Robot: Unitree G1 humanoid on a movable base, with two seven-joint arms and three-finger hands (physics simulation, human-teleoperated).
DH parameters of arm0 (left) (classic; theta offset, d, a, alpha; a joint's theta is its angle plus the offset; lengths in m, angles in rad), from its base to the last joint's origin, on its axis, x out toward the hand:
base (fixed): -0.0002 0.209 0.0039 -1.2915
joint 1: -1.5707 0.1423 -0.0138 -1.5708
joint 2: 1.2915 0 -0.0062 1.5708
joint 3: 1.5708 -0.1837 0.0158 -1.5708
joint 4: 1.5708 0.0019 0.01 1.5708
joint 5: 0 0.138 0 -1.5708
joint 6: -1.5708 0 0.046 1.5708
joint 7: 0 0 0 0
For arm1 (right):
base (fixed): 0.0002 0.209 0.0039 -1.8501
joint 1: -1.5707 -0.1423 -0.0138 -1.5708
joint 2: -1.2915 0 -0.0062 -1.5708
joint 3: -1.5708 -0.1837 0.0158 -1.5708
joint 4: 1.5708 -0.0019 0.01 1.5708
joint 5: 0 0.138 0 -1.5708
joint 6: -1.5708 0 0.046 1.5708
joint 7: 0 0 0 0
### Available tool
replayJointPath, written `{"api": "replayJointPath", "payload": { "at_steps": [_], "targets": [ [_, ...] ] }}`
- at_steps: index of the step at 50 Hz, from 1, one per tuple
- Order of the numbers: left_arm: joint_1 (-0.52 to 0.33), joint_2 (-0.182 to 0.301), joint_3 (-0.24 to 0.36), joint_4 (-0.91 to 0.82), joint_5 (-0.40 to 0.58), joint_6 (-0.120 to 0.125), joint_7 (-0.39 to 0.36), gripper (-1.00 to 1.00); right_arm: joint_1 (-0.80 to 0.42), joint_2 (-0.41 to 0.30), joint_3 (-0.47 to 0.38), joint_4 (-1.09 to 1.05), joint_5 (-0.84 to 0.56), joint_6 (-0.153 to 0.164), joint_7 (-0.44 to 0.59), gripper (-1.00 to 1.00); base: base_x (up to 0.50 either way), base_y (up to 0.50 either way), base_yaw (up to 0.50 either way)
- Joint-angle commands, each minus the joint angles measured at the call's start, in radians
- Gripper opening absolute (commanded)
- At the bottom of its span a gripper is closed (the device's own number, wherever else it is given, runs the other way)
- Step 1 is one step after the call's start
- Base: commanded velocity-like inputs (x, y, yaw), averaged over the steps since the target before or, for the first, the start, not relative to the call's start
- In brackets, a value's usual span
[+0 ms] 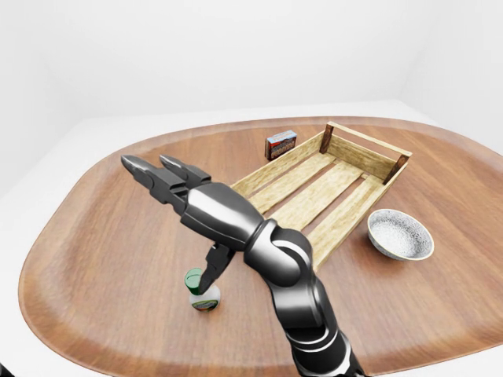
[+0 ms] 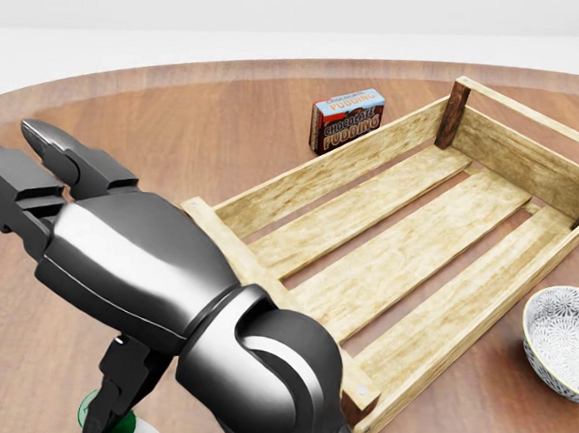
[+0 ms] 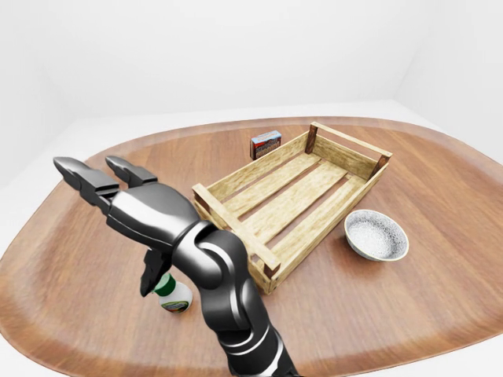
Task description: Pick up the salad dressing and put it in the tray.
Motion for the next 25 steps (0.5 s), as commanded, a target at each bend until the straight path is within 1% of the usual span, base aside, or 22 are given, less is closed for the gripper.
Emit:
{"api": "replayJointPath", "payload": {
  "at_steps": [1, 3, 4, 6, 13, 15, 19, 22, 25],
  "targets": [
    [0.004, 0.020, 0.016, 0.034, -0.026, 0.000, 0.001, 1.00, 0.033, 0.047, 0.182, 0.229, -0.119, 0.000, 0.000, 1.00, 0.00, 0.00, 0.00],
    [0.005, 0.022, 0.017, 0.041, -0.029, 0.000, 0.000, 1.00, 0.041, 0.047, 0.184, 0.276, -0.127, 0.000, 0.000, 1.00, 0.00, 0.00, 0.00],
    [0.006, 0.025, 0.020, 0.047, -0.030, 0.000, 0.000, 1.00, 0.031, 0.047, 0.167, 0.334, -0.125, 0.000, 0.000, 1.00, 0.00, 0.00, 0.00],
    [0.007, 0.027, 0.021, 0.053, -0.033, 0.000, -0.001, 1.00, 0.031, 0.047, 0.154, 0.380, -0.119, 0.000, 0.000, 1.00, 0.00, 0.00, 0.00],
    [0.014, 0.040, 0.039, 0.075, -0.044, 0.000, -0.004, 1.00, 0.054, 0.047, 0.176, 0.615, -0.088, 0.000, 0.000, 1.00, 0.00, 0.00, 0.00],
    [0.016, 0.042, 0.041, 0.079, -0.048, 0.000, -0.003, 1.00, 0.055, 0.047, 0.190, 0.675, -0.114, 0.000, 0.000, 1.00, 0.00, 0.00, 0.00],
    [0.019, 0.043, 0.042, 0.084, -0.051, 0.000, -0.002, 1.00, 0.028, 0.047, 0.168, 0.742, -0.191, 0.000, 0.000, 1.00, 0.00, 0.00, 0.00],
    [0.021, 0.045, 0.045, 0.092, -0.054, 0.000, -0.003, 1.00, -0.089, 0.047, 0.059, 0.892, -0.231, 0.000, 0.000, 1.00, 0.00, 0.00, 0.00],
    [0.021, 0.046, 0.045, 0.098, -0.055, 0.000, -0.004, 1.00, -0.129, 0.047, -0.002, 0.954, -0.229, 0.000, 0.000, 1.00, 0.00, 0.00, 0.00]
  ]
}}
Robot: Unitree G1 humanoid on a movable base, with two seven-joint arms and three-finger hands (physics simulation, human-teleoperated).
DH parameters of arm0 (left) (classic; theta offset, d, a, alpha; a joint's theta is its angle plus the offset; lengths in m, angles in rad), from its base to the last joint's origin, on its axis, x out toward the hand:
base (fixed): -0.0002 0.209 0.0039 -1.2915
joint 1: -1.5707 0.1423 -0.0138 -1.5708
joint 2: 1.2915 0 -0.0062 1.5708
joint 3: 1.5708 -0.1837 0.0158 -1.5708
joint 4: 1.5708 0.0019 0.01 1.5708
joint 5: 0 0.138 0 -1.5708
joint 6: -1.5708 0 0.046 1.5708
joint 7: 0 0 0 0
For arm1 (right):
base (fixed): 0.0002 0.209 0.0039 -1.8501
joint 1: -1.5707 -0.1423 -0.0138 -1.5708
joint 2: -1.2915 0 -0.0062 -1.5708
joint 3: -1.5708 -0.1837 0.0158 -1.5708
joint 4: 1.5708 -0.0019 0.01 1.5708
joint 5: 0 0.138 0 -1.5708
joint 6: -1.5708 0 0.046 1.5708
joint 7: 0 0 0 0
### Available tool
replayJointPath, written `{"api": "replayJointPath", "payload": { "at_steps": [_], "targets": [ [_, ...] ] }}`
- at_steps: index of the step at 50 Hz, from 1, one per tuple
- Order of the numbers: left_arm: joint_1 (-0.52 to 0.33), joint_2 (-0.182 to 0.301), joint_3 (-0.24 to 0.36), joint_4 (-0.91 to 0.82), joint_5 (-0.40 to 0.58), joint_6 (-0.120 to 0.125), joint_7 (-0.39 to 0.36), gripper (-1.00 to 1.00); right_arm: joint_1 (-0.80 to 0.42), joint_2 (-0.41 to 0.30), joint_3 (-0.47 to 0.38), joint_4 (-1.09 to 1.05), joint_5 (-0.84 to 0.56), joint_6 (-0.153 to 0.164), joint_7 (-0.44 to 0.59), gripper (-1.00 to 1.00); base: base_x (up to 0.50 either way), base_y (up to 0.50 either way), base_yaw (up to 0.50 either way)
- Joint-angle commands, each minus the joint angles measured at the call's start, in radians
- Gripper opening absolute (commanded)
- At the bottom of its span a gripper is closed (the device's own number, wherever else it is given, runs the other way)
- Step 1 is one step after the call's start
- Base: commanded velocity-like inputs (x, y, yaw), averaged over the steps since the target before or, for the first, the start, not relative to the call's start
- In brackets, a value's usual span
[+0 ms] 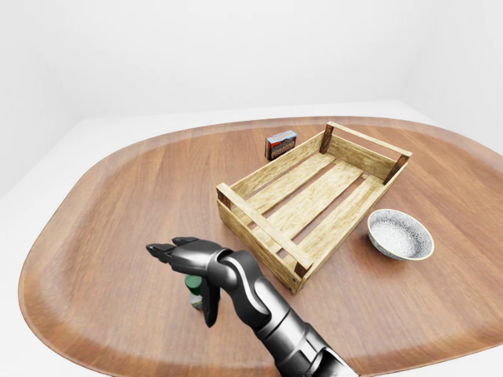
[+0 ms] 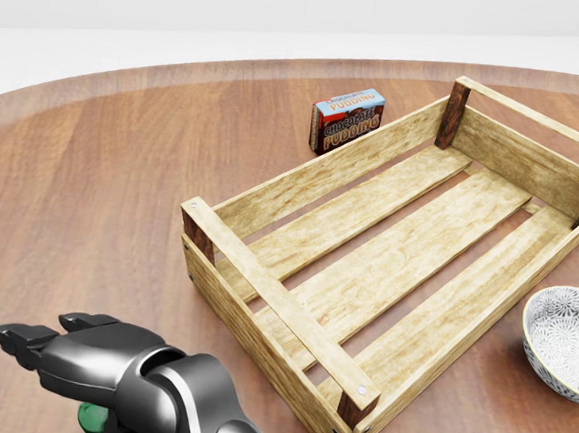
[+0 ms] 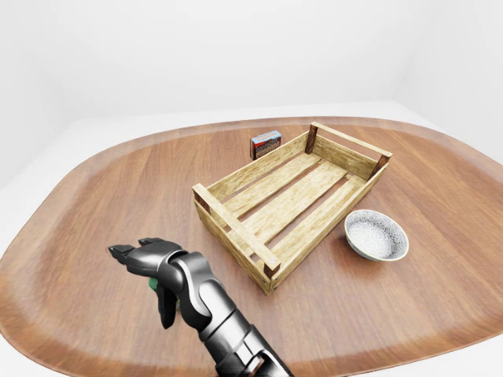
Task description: Pick up the salad dressing and put it in the tray.
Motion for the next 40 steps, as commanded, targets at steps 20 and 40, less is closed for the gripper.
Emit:
{"api": "replayJointPath", "payload": {
  "at_steps": [20, 40],
  "targets": [
    [0.007, 0.003, -0.001, 0.040, -0.005, 0.000, -0.001, 1.00, -0.068, 0.000, -0.088, 0.296, -0.056, 0.000, 0.000, -1.00, 0.00, 0.00, 0.00],
    [0.006, 0.008, 0.006, 0.029, -0.015, 0.000, 0.004, 1.00, -0.194, 0.000, -0.149, 0.244, -0.046, 0.000, 0.000, -1.00, 0.00, 0.00, 0.00]
  ]
}}
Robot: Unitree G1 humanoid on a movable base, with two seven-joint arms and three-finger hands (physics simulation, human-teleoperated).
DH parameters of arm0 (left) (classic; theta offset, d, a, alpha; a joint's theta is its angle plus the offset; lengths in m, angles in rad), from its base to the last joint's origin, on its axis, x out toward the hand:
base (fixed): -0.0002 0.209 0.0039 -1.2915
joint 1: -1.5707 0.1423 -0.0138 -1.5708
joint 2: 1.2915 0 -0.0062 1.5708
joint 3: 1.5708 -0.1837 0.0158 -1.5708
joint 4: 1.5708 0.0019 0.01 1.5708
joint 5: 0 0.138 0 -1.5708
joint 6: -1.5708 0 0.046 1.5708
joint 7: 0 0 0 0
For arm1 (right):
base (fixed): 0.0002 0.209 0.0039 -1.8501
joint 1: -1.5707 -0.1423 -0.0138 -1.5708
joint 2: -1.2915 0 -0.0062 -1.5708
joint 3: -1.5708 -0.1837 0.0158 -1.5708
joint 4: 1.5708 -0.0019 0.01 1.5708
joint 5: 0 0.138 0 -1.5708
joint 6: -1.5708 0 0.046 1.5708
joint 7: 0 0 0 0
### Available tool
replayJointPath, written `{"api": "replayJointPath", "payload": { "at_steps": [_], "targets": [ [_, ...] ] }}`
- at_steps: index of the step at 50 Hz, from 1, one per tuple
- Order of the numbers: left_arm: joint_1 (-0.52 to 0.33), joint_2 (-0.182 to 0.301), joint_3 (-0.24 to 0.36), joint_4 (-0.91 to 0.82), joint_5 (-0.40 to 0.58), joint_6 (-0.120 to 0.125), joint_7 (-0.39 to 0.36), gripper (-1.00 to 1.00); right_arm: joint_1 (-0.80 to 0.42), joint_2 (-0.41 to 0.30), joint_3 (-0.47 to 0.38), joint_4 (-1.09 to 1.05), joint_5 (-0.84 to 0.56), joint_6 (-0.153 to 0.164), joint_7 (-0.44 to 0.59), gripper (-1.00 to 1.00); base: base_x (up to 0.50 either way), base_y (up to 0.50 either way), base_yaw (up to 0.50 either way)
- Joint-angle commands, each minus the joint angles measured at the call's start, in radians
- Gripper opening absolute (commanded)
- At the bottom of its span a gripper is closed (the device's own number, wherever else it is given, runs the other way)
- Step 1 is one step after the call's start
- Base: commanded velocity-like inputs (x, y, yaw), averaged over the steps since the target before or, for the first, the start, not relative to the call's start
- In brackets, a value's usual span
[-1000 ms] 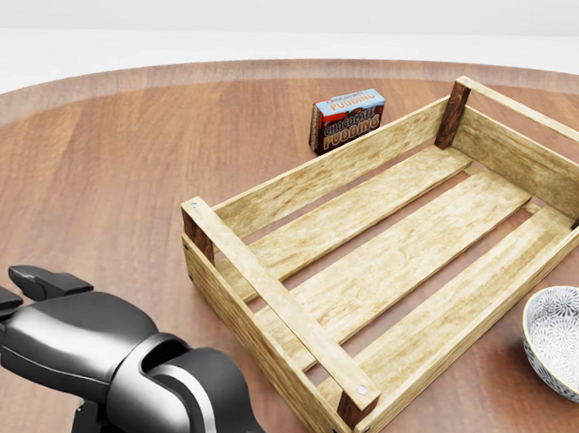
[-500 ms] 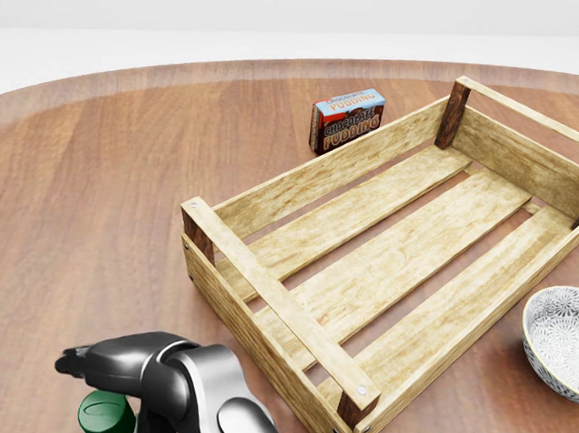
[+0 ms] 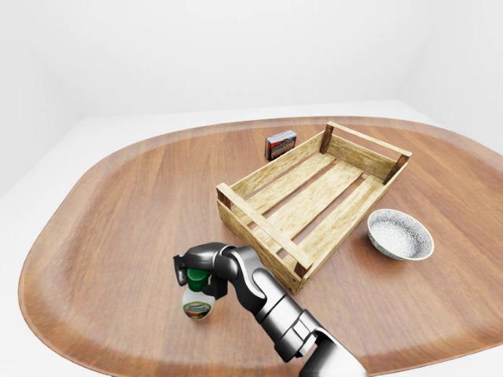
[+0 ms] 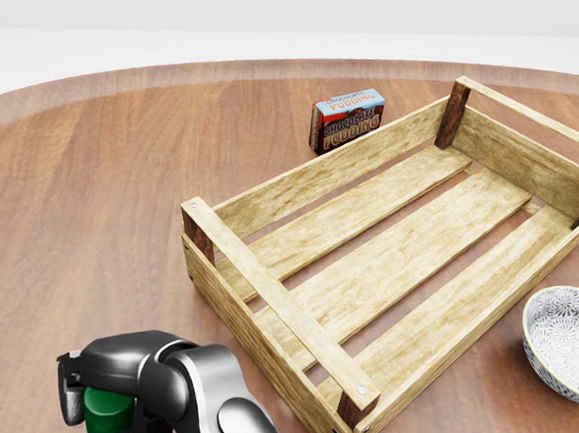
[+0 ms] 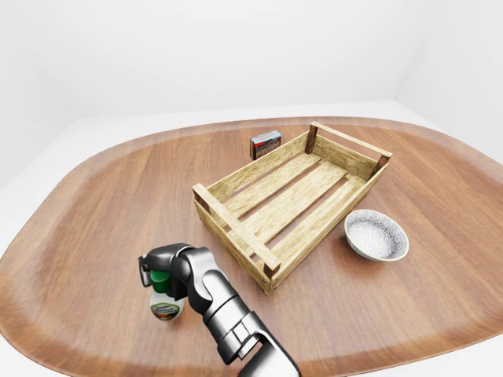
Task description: Pick up the salad dressing and put it in the tray.
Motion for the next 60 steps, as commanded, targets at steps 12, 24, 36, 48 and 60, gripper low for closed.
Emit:
{"api": "replayJointPath", "payload": {
  "at_steps": [12, 24, 36, 48, 60],
  "targets": [
    [0.001, -0.003, -0.005, -0.007, -0.005, 0.000, 0.005, 1.00, -0.263, 0.000, -0.112, -0.251, -0.039, 0.000, 0.000, -1.00, 0.00, 0.00, 0.00],
    [0.000, -0.004, -0.006, -0.009, -0.005, 0.000, 0.005, 1.00, -0.833, 0.000, -0.326, -0.181, 0.231, 0.000, 0.000, -1.00, 0.00, 0.00, 0.00],
    [-0.002, 0.002, 0.000, -0.004, -0.014, 0.000, 0.008, 1.00, -1.136, -0.296, -0.392, 0.183, 0.498, 0.000, 0.000, -1.00, 0.00, 0.00, 0.00],
    [0.000, 0.003, -0.002, -0.011, -0.012, 0.000, 0.010, 1.00, -1.125, -0.625, -0.438, 0.448, 0.442, 0.000, 0.000, -1.00, 0.00, 0.00, 0.00],
    [-0.004, 0.003, -0.007, -0.010, -0.005, 0.000, 0.008, 1.00, -1.080, -0.770, -0.483, 0.592, 0.416, 0.000, 0.000, -1.00, 0.00, 0.00, 0.00]
  ]
}}
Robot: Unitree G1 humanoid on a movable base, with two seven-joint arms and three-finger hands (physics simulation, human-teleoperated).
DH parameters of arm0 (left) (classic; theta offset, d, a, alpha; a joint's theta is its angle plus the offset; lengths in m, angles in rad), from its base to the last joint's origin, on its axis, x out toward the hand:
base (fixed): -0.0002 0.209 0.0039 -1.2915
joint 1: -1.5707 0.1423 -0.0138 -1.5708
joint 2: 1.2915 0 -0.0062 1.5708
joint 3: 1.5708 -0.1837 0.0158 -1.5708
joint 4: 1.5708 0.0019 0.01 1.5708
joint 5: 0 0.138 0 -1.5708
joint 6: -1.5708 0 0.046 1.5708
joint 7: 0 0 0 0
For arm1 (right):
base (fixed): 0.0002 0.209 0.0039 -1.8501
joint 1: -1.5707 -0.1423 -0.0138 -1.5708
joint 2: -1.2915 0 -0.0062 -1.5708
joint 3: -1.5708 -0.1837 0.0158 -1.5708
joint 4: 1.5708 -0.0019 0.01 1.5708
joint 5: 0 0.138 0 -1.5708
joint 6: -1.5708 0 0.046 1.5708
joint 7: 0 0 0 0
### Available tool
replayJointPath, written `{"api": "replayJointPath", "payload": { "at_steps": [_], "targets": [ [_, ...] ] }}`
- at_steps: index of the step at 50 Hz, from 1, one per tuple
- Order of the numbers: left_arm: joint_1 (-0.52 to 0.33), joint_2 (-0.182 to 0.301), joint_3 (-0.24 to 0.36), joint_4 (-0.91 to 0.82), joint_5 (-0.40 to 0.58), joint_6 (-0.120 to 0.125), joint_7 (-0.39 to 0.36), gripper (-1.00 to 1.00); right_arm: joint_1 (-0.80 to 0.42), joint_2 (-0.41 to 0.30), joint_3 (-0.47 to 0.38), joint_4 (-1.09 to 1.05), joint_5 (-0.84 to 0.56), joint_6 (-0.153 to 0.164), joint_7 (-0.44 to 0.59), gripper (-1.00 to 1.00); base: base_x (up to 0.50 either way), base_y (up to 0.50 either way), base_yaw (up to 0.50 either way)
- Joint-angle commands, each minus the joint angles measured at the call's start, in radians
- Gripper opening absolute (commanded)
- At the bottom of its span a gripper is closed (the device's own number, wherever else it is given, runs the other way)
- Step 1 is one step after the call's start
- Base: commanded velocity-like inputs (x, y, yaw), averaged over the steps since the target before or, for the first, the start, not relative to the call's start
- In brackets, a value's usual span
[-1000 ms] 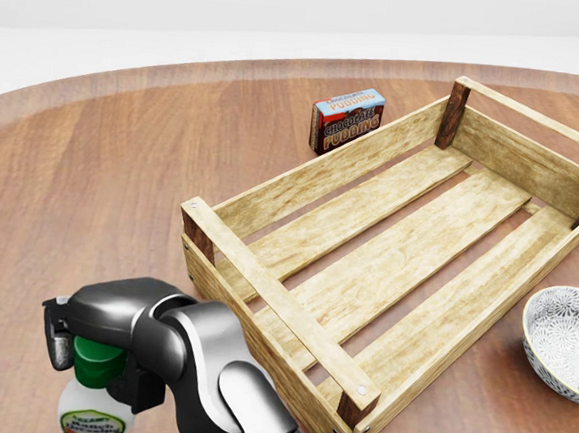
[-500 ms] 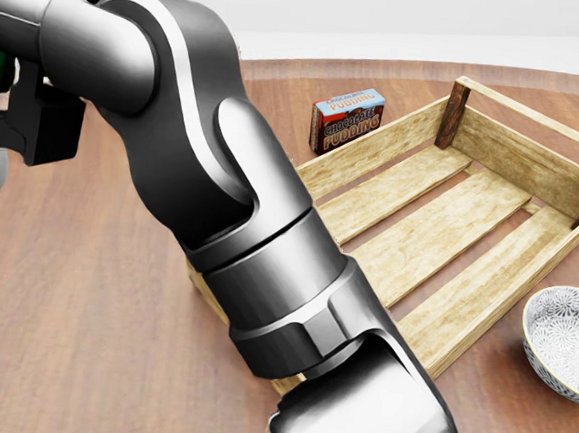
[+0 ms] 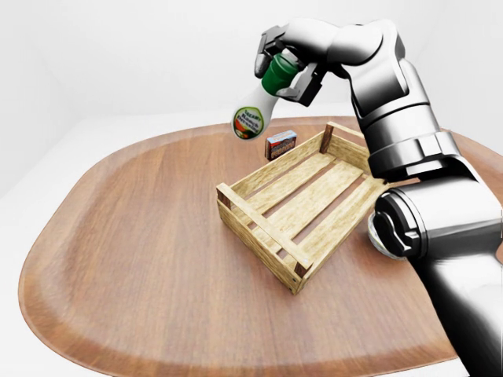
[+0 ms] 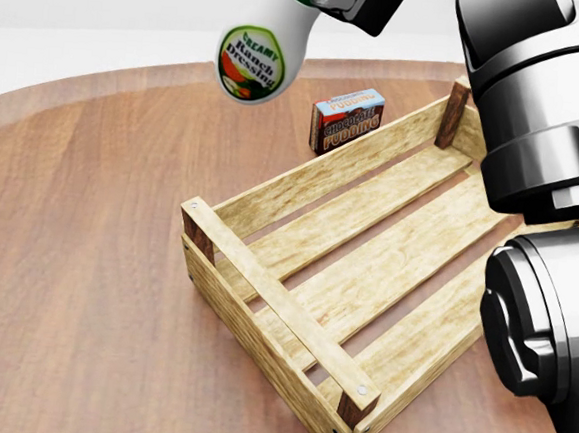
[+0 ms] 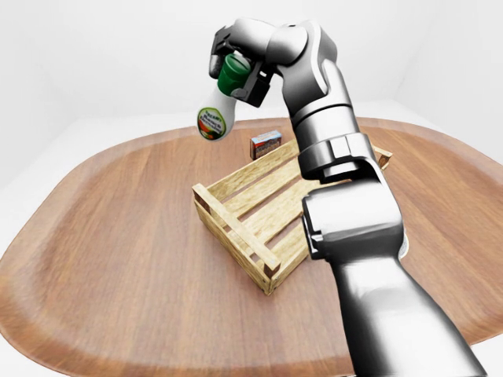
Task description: Pick up the salad dressing and put it in the tray.
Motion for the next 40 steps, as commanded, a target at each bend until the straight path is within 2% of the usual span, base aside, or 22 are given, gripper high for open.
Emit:
{"api": "replayJointPath", "payload": {
  "at_steps": [1, 6, 12, 21, 23, 29, 34, 37, 40],
  "targets": [
    [-0.001, -0.002, -0.005, 0.005, 0.009, 0.000, -0.003, 1.00, 0.023, -0.160, -0.055, 0.150, -0.043, 0.000, 0.000, -1.00, 0.00, 0.00, 0.00],
    [-0.003, -0.004, -0.008, 0.007, 0.015, 0.000, -0.005, 1.00, 0.073, -0.169, -0.064, 0.189, -0.041, 0.000, 0.000, -1.00, 0.00, 0.00, 0.00],
    [-0.002, -0.009, -0.012, 0.003, 0.020, 0.000, -0.006, 1.00, 0.186, -0.184, -0.065, 0.241, -0.052, 0.000, 0.000, -1.00, 0.00, 0.00, 0.00],
    [-0.001, -0.011, -0.010, 0.017, 0.028, 0.000, -0.014, 1.00, 0.320, -0.156, -0.072, 0.326, -0.084, 0.000, 0.000, -1.00, 0.00, 0.00, 0.00],
    [-0.001, -0.009, -0.007, 0.021, 0.029, 0.000, -0.017, 1.00, 0.343, -0.144, -0.078, 0.337, -0.092, 0.000, -0.030, -1.00, 0.00, 0.00, 0.00],
    [-0.001, -0.008, -0.009, 0.044, 0.038, 0.000, -0.024, 1.00, 0.359, -0.121, -0.065, 0.352, -0.157, 0.000, -0.077, -1.00, 0.00, 0.00, 0.00],
    [0.004, -0.013, -0.007, 0.050, 0.043, 0.000, -0.031, 1.00, 0.356, -0.105, -0.065, 0.358, -0.216, 0.000, -0.077, -1.00, 0.00, 0.00, 0.00],
    [0.006, -0.013, -0.005, 0.052, 0.045, 0.000, -0.033, 1.00, 0.365, -0.098, -0.028, 0.364, -0.298, 0.000, -0.113, -1.00, 0.00, 0.00, 0.00],
    [0.008, -0.022, -0.014, 0.050, 0.052, 0.000, -0.036, 1.00, 0.364, -0.086, -0.029, 0.366, -0.344, 0.000, -0.144, -1.00, 0.00, 0.00, 0.00]
  ]
}}
